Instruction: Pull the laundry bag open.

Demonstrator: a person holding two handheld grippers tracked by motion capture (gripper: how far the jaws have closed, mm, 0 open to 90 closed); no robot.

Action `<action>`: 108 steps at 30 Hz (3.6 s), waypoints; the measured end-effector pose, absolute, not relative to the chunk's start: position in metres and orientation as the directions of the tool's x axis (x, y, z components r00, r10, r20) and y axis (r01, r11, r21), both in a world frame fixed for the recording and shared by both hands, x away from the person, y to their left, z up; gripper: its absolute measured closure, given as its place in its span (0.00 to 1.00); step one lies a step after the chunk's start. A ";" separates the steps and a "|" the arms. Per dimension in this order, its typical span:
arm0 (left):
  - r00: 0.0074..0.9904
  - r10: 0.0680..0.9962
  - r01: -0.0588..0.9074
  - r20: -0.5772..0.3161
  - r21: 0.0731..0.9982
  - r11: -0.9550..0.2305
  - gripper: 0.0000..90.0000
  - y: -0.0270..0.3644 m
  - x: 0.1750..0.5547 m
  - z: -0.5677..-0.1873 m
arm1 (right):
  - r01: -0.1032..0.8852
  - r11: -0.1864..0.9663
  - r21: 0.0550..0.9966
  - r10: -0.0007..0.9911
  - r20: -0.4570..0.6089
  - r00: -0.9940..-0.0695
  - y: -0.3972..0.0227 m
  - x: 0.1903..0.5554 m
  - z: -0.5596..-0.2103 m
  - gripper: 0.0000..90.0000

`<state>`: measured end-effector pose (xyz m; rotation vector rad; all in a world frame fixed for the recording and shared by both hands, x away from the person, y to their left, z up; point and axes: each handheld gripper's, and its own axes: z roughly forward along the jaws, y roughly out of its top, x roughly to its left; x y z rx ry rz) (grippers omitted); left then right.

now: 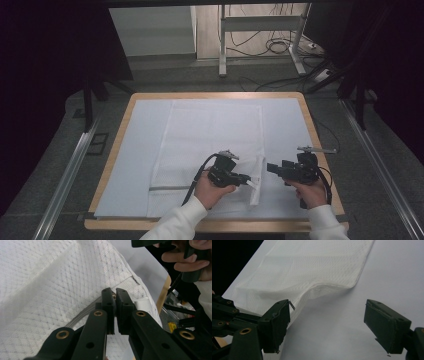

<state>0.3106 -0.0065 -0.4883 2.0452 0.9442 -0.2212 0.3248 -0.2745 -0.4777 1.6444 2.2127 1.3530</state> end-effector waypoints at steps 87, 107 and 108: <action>0.667 0.541 0.732 -0.512 0.585 -0.349 0.96 -0.004 0.313 -0.513 | 0.779 0.222 0.586 0.686 0.474 -0.552 -0.218 0.341 -0.507 0.98; 0.645 0.557 0.751 -0.523 0.567 -0.337 0.97 -0.002 0.317 -0.521 | 0.775 0.249 0.581 0.686 0.460 -0.565 -0.217 0.339 -0.507 0.98; 0.645 0.557 0.751 -0.523 0.567 -0.337 0.96 -0.002 0.317 -0.521 | 0.775 0.252 0.580 0.687 0.458 -0.565 -0.216 0.339 -0.507 0.98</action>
